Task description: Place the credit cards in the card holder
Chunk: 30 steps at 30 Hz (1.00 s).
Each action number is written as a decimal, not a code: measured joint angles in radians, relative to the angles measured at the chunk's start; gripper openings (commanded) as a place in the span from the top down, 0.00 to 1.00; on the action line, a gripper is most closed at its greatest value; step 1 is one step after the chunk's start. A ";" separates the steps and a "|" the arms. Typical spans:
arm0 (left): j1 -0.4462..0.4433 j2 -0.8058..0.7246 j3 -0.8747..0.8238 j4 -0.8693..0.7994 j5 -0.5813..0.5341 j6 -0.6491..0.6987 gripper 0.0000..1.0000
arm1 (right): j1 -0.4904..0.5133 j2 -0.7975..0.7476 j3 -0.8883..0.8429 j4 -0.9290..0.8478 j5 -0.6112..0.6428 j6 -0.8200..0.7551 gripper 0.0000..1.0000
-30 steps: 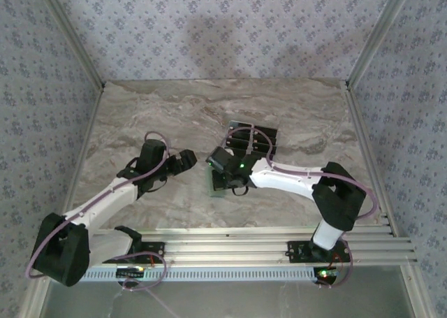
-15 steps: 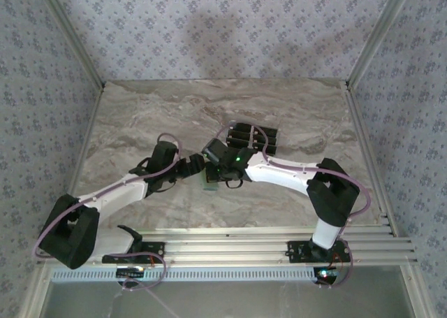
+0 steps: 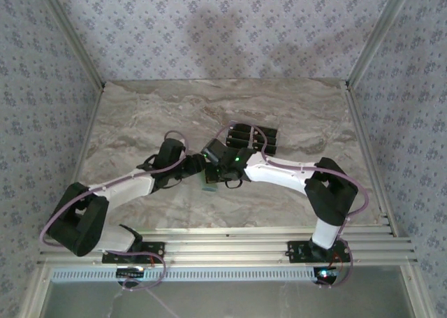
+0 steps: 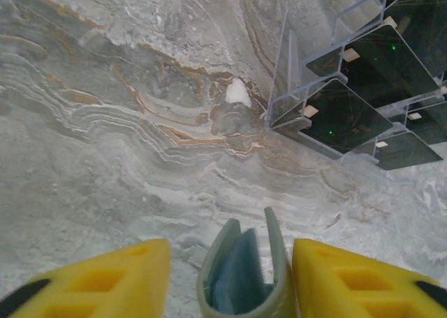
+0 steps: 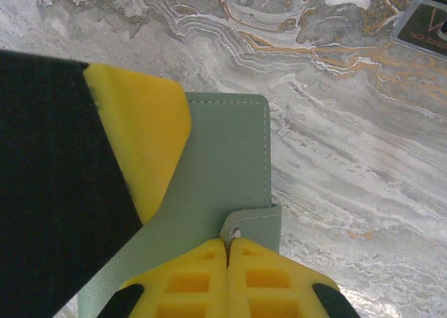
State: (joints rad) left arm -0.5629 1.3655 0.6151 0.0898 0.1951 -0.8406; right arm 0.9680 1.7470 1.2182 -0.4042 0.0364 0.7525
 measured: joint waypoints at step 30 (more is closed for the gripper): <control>-0.015 0.018 0.005 0.036 -0.003 0.054 0.30 | -0.069 -0.165 -0.186 0.042 0.032 0.020 1.00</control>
State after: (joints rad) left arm -0.5777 1.3834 0.6201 0.1261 0.1917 -0.7864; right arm 0.8989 1.5818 1.0321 -0.3618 0.0681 0.7727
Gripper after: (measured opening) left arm 0.651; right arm 0.065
